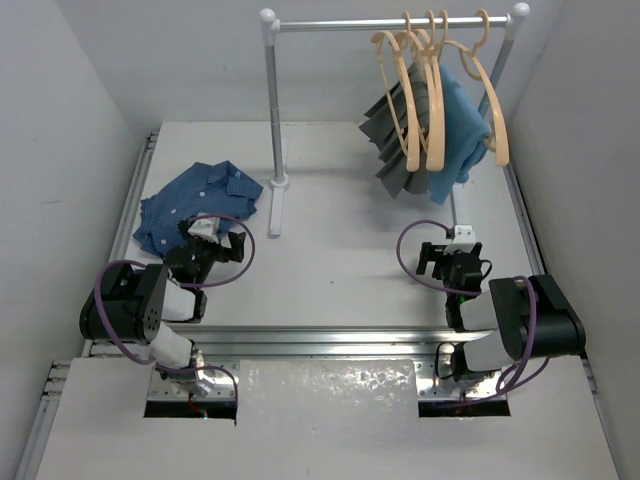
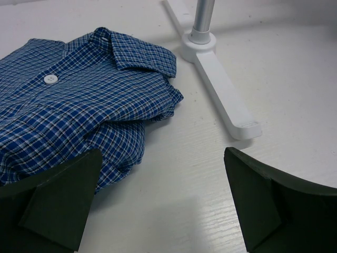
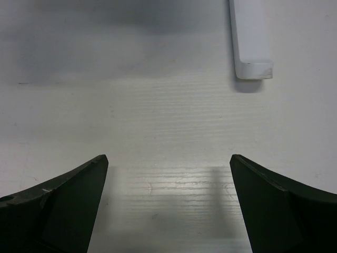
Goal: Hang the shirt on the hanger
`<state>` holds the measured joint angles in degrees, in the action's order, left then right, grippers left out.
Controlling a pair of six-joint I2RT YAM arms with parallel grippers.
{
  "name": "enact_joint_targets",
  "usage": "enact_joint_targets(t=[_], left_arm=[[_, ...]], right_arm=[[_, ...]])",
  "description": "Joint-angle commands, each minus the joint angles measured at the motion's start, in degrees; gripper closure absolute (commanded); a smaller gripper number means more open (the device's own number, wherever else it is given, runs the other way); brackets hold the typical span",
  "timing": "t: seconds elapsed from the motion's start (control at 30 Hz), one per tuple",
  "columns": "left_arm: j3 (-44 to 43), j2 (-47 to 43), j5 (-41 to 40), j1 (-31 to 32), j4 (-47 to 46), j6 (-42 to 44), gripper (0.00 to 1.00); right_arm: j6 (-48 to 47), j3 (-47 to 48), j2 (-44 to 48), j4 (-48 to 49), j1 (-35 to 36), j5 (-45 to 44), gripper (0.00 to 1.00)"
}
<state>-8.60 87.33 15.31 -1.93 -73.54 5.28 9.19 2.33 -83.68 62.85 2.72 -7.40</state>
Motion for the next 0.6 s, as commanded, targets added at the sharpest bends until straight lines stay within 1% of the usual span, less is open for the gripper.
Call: enact_joint_targets(t=[0.0, 0.17, 0.2, 0.23, 0.27, 0.3, 0.33, 0.37, 0.4, 0.43, 0.47, 0.5, 0.53, 0.57], left_arm=[[-1.1, -0.4, 0.7, -0.3, -4.7, -0.7, 0.0], [-1.2, -0.5, 1.2, -0.3, -4.7, -0.7, 0.0], [-4.3, -2.6, 3.3, -0.6, -0.9, -0.5, 0.0], [-8.4, -5.1, 5.2, -0.6, 5.4, -0.4, 0.01], [-13.1, -10.4, 6.8, -0.9, 24.7, 2.2, 0.0], [-23.2, -12.0, 10.1, -0.9, 32.5, 4.5, 0.0], [-27.8, -13.7, 9.9, -0.9, 43.2, 5.7, 0.01], [-31.7, -13.7, 9.3, -0.9, 48.3, 7.2, 0.0], [-39.7, -13.2, 8.2, -0.9, 53.4, 9.5, 0.0], [-43.8, -10.8, 6.2, -1.0, 63.9, 13.0, 0.01], [-47.3, -9.0, 4.0, -1.1, 68.6, 14.1, 0.02], [-52.7, -7.4, 0.6, -2.1, 77.0, 14.9, 0.09], [-54.7, -3.8, -0.1, -2.7, 79.7, 16.2, 0.13], [-57.3, -2.0, -0.1, -3.3, 82.1, 16.9, 0.15]], right_arm=[[0.0, 0.7, 0.1, 2.2, -0.3, 0.7, 0.01], [0.0, 0.7, 0.1, 2.2, -0.3, 0.6, 0.01], [0.0, 0.7, 0.1, 2.2, -0.3, 0.6, 0.01], [0.0, 0.7, 0.1, 2.2, -0.3, 0.6, 0.01], [-0.1, 0.7, 0.1, 2.2, -0.3, 0.6, 0.01], [-0.1, 0.7, 0.1, 2.2, -0.3, 0.6, 0.01], [-0.1, 0.7, 0.1, 2.3, -0.3, 0.6, 0.01], [-0.1, 0.7, 0.0, 2.3, -0.3, 0.6, 0.01], [-0.1, 0.6, 0.1, 2.4, -0.3, 0.6, 0.01], [-0.1, 0.5, 0.1, 2.5, -0.3, 0.6, 0.01], [-0.1, 0.5, 0.2, 2.5, -0.3, 0.6, 0.01], [-0.2, 0.5, 0.2, 2.6, -0.3, 0.7, 0.01], [-0.4, 0.5, 0.2, 2.6, -0.3, 0.7, 0.01], [-0.6, 0.6, 0.2, 2.5, -0.3, 1.2, 0.01]])
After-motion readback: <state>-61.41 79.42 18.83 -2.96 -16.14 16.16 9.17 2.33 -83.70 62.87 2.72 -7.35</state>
